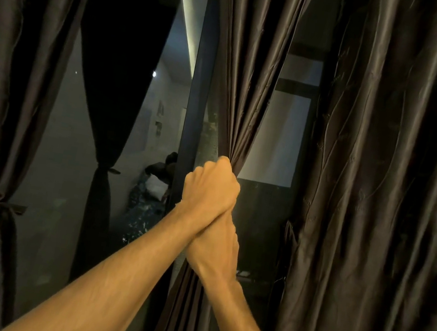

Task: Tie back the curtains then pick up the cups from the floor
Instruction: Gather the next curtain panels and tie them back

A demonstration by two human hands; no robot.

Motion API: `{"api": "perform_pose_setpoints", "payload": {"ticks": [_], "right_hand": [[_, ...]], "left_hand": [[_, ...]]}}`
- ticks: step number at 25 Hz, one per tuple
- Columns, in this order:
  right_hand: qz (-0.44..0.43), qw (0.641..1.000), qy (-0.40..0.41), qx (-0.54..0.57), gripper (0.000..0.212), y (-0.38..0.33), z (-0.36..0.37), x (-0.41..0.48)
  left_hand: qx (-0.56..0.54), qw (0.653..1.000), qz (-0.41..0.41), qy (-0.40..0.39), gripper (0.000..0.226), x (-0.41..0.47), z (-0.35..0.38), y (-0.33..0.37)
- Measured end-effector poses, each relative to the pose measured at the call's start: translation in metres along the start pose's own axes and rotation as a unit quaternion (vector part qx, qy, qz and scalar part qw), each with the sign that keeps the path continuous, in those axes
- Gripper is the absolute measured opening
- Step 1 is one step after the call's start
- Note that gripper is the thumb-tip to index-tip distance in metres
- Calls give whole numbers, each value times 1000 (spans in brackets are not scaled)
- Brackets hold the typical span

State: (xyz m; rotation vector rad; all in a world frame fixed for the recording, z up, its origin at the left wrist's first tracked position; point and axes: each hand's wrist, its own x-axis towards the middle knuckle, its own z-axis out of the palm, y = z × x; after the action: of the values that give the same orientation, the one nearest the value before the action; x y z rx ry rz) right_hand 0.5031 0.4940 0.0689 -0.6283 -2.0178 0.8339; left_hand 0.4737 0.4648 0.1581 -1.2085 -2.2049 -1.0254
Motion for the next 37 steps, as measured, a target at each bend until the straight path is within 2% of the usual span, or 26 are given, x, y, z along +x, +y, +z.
{"api": "perform_pose_setpoints", "payload": {"ticks": [3,6,7,9,11,14,17,21,26,30,34,37], "right_hand": [[7,998,15,-61,66,4,0,14],[-11,996,30,-79,41,3,-5,23],[-17,997,36,-72,34,5,-9,24],[-28,995,46,-82,26,7,-16,25],[-50,991,47,-115,29,8,-22,26],[-73,988,55,-127,52,9,-29,22],[-85,991,36,-93,66,4,-33,13],[-44,999,16,-16,46,-3,-45,13],[-2,997,-1,78,45,7,-47,23],[-5,979,-40,199,45,16,-53,31],[37,955,-121,269,50,24,-65,44],[33,953,-185,237,45,21,-79,48]], "left_hand": [[0,1000,-14,9,17,0,1,5],[-11,999,-47,10,12,3,5,4],[-15,998,-61,7,16,4,6,5],[-19,996,-81,-9,40,6,7,6],[-36,993,-105,-27,68,9,9,9],[-75,983,-156,-52,102,19,12,9],[-153,967,-190,-71,118,25,10,6],[-262,934,-196,-144,109,36,7,2],[-315,911,-185,-190,95,48,14,-14],[-355,902,-135,-205,59,52,15,-22],[-379,900,-115,-184,44,53,20,-23],[-379,907,-122,-136,53,54,25,-22]]}}
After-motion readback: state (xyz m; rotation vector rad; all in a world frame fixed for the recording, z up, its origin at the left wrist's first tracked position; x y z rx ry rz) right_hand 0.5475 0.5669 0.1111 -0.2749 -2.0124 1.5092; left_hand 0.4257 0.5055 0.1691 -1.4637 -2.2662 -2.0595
